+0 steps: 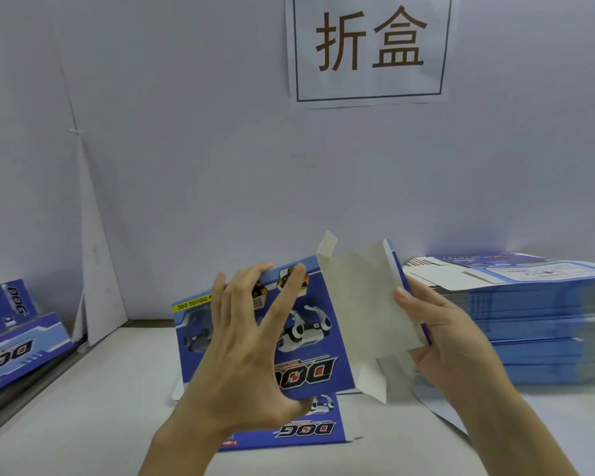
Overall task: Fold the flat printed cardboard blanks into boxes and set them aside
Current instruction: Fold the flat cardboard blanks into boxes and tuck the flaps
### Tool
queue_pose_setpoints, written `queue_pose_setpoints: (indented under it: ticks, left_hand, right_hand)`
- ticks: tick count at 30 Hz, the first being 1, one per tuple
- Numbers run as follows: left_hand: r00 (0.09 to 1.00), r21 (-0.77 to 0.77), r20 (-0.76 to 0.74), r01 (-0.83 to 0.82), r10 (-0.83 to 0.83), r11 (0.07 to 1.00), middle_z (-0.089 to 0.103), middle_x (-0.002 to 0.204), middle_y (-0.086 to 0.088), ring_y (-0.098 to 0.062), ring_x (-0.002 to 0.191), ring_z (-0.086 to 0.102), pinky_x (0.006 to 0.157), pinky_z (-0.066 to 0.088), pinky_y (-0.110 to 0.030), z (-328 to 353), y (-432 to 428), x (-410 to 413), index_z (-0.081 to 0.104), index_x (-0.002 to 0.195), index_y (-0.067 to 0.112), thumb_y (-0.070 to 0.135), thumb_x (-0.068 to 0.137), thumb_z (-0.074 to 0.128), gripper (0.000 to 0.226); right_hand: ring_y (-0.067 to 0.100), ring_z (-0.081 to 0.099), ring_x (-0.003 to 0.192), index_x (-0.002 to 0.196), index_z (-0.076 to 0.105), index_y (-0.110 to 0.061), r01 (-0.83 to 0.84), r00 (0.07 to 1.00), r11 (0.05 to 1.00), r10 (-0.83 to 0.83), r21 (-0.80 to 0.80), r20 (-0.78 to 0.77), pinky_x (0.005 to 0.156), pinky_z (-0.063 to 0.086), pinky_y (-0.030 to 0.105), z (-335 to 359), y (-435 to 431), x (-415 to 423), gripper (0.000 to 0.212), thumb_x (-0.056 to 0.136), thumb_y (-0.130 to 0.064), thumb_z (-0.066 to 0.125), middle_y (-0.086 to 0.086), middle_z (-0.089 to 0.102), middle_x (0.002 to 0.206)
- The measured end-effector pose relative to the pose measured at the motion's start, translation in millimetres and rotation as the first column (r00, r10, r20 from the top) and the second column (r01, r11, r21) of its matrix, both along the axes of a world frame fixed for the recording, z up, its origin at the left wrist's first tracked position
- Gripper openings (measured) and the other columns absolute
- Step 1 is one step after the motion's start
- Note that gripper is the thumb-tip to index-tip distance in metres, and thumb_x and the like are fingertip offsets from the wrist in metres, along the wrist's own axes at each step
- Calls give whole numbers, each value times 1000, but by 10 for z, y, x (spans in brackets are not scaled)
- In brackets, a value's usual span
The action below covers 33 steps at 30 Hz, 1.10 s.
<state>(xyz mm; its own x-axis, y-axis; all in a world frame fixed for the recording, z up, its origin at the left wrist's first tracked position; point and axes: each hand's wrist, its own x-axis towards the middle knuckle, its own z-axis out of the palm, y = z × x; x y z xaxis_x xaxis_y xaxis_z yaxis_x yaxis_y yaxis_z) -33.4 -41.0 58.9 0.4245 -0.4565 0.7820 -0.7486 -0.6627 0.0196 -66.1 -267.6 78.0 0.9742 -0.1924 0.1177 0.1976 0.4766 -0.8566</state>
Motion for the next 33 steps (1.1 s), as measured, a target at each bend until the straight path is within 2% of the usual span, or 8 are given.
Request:
queue_pose_setpoints:
  ticks: [11,16,18,21,23,26,29,33]
  left_hand:
    - [1000,-40,-5,-13,13,999,23,143,-8,-25,136,22,102,35,-66,2,-14,-16,16,149,23,66,52,69,118]
    - [935,-355,-354,-113,-22,928,19,142,4,-19,133,30,102,44,-52,-27,-60,2,-6,149,45,77,49,63,125]
    - [879,-542,-462,-177,-115,821,22,137,9,-8,128,30,99,48,-40,-24,-79,32,-6,147,49,78,47,68,128]
    - [840,-716,-492,-241,-228,655,35,136,0,4,112,32,73,41,-11,-30,-105,86,12,149,38,74,48,73,123]
    - [792,-766,-515,-254,-327,591,41,136,-5,-6,121,39,76,50,-21,-37,-161,80,19,147,33,80,44,74,126]
    - [737,-780,-541,-259,-405,570,32,140,2,-17,133,38,98,45,-37,-18,-260,-16,11,150,41,89,31,63,138]
    - [720,-792,-507,-173,-473,585,34,146,5,-16,134,41,108,40,-45,21,-175,-3,10,149,47,93,39,58,129]
    - [524,-716,-623,-83,-581,694,71,103,-6,-26,98,65,90,52,-45,30,-50,74,58,123,18,71,73,56,73]
  right_hand:
    - [12,70,71,95,77,-16,171,983,981,-164,-90,83,55,56,24,2,54,-81,32,67,-30,72,1,77,91]
    - [16,64,108,126,57,-33,252,964,938,-220,-239,153,87,51,32,-27,66,-8,32,97,-20,54,-2,65,123]
    - [11,61,114,131,42,-44,109,990,855,-46,-507,136,91,51,28,-33,75,-41,49,94,-18,60,-4,55,136]
    - [1,52,123,138,18,-60,-269,950,545,288,-794,-124,95,49,22,-121,189,-73,97,66,-53,82,-20,42,140]
    - [-7,51,121,138,4,-68,-350,907,464,386,-814,-170,87,50,15,-199,383,-83,113,60,-58,84,-37,41,133]
    - [7,67,107,141,15,-57,-203,925,627,374,-752,62,82,58,28,-323,604,-20,105,68,-27,85,-26,60,124]
    - [18,72,95,137,36,-35,31,959,777,154,-629,238,77,60,37,-290,549,25,87,62,-26,79,-8,71,111]
    - [25,72,95,125,53,-22,-79,960,898,186,-432,211,67,58,28,-219,322,41,82,53,-46,83,2,73,112]
